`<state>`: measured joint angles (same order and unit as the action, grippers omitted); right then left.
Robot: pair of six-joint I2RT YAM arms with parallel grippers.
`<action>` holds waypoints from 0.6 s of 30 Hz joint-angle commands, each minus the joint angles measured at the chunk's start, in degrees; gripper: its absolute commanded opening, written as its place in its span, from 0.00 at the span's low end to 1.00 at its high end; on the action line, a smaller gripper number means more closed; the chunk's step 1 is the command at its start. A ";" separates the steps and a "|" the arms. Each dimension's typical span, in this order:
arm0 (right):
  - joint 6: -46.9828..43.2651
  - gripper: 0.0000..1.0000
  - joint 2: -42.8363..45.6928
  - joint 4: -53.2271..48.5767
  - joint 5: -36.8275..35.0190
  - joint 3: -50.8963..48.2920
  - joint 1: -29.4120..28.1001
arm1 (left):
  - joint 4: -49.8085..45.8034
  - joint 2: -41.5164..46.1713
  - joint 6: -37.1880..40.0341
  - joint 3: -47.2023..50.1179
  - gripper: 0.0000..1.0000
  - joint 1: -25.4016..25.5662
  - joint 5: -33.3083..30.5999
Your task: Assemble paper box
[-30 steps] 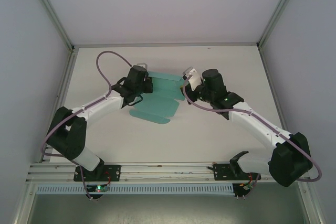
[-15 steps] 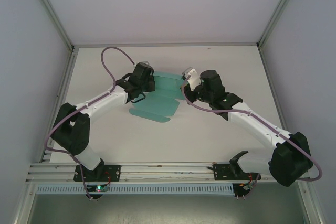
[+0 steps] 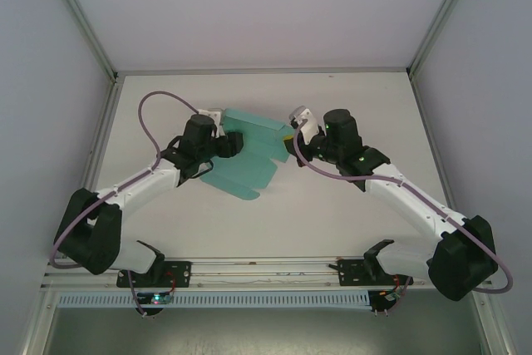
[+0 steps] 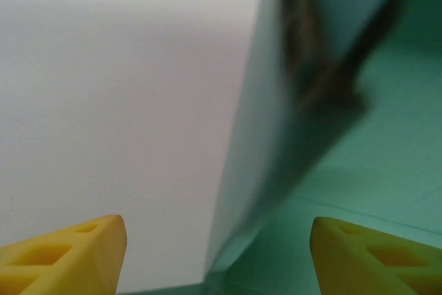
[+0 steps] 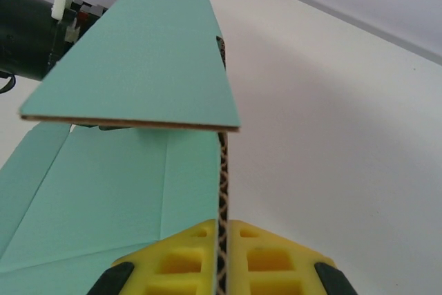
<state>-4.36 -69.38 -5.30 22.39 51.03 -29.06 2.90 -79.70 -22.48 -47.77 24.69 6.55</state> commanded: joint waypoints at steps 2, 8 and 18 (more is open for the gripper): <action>0.37 0.00 0.26 1.79 3.62 1.49 0.32 | 4.24 3.14 1.71 0.82 0.72 -0.62 1.83; 0.41 0.00 -0.18 1.58 3.97 1.84 0.54 | 0.86 3.53 2.77 -1.20 0.66 -1.87 -3.90; 0.83 0.05 -0.84 0.87 5.27 1.89 0.82 | 2.02 0.04 3.53 -2.14 0.06 -2.78 -0.62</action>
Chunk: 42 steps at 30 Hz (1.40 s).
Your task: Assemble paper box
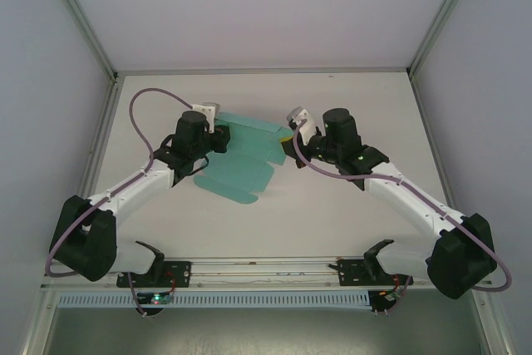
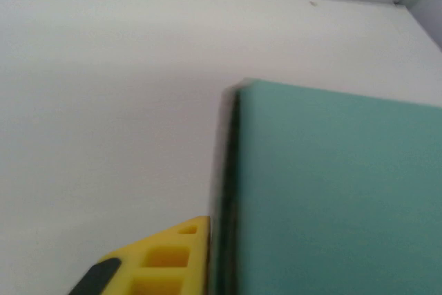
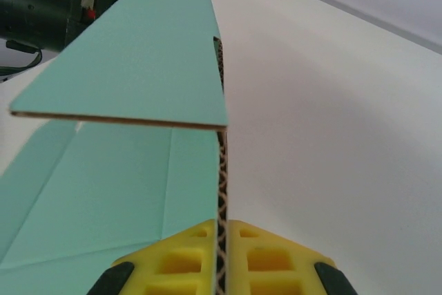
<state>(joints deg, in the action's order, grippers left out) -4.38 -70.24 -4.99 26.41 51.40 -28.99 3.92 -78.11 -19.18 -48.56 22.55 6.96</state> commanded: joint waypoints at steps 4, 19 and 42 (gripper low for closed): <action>4.94 0.51 0.10 2.95 -3.82 1.44 0.87 | 0.70 -2.88 -0.12 -0.89 0.00 -0.66 -3.48; 9.48 0.93 -3.66 4.53 -20.37 9.00 1.85 | -1.29 -3.54 -0.68 1.99 0.00 0.05 -5.55; 8.36 0.92 -20.85 10.13 -32.60 8.11 -9.48 | -10.27 -5.04 -7.89 -3.56 0.00 0.09 -7.76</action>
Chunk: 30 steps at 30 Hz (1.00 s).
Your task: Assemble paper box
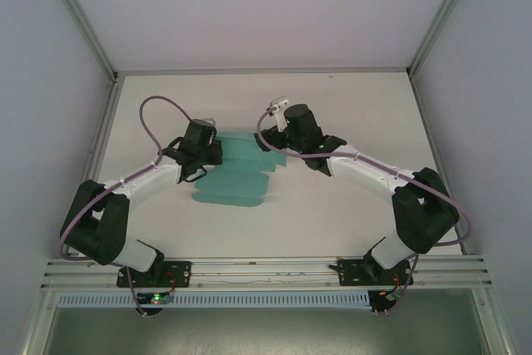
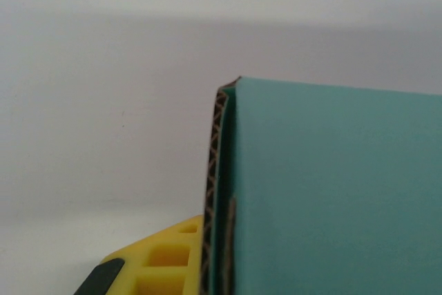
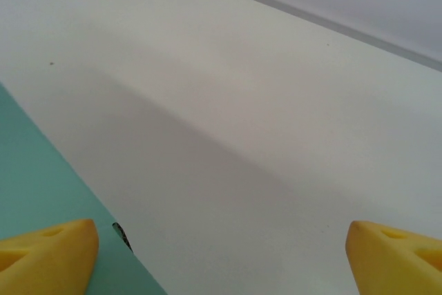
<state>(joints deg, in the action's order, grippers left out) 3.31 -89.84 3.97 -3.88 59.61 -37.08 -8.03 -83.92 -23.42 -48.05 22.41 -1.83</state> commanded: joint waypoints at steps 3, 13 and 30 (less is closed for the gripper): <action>-1.14 0.92 -0.21 -0.10 -3.83 0.90 -1.46 | 0.17 0.48 -0.10 -4.64 0.00 0.17 2.37; -37.73 0.92 10.23 -26.20 5.98 9.79 0.12 | -17.08 -3.31 6.27 -10.84 0.00 0.16 3.22; -34.28 0.27 -3.47 -12.96 -10.03 14.44 -1.48 | -23.86 -2.26 5.93 -14.40 0.00 0.34 5.54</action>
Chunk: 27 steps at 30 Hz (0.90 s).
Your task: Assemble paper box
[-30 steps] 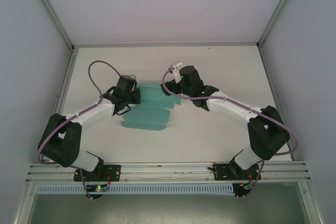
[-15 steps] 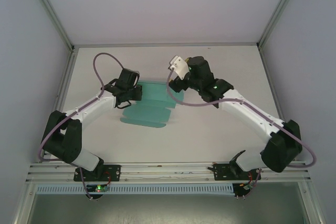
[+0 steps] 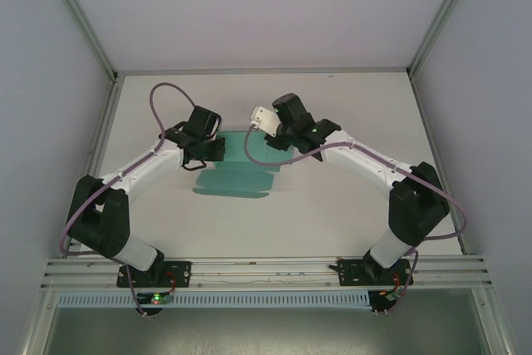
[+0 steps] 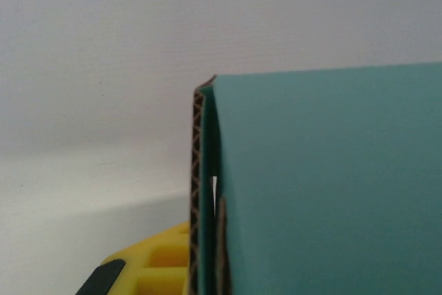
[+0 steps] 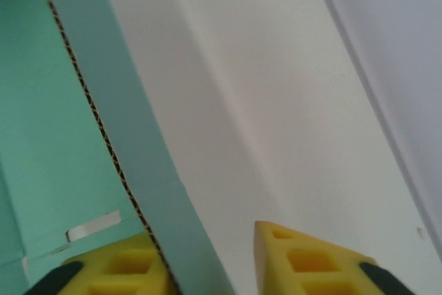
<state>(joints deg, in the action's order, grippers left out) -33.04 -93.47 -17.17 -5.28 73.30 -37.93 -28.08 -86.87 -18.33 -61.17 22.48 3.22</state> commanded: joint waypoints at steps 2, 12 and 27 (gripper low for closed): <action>2.08 0.24 -0.18 10.13 -11.23 0.09 -1.24 | -4.18 0.43 0.06 -1.42 0.00 0.49 0.39; 12.20 0.18 -5.67 16.63 -24.35 -1.43 -9.12 | -2.13 -3.15 -13.12 -2.09 0.00 0.55 -1.15; 20.79 0.26 -5.02 13.97 -9.34 -5.68 -12.83 | 0.01 -6.13 -14.87 -4.93 0.00 0.56 1.95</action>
<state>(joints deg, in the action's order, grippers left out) -16.21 -99.37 -1.91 -22.74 69.54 -49.91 -30.72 -94.48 -33.50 -64.18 22.37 2.39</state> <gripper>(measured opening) 0.254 0.097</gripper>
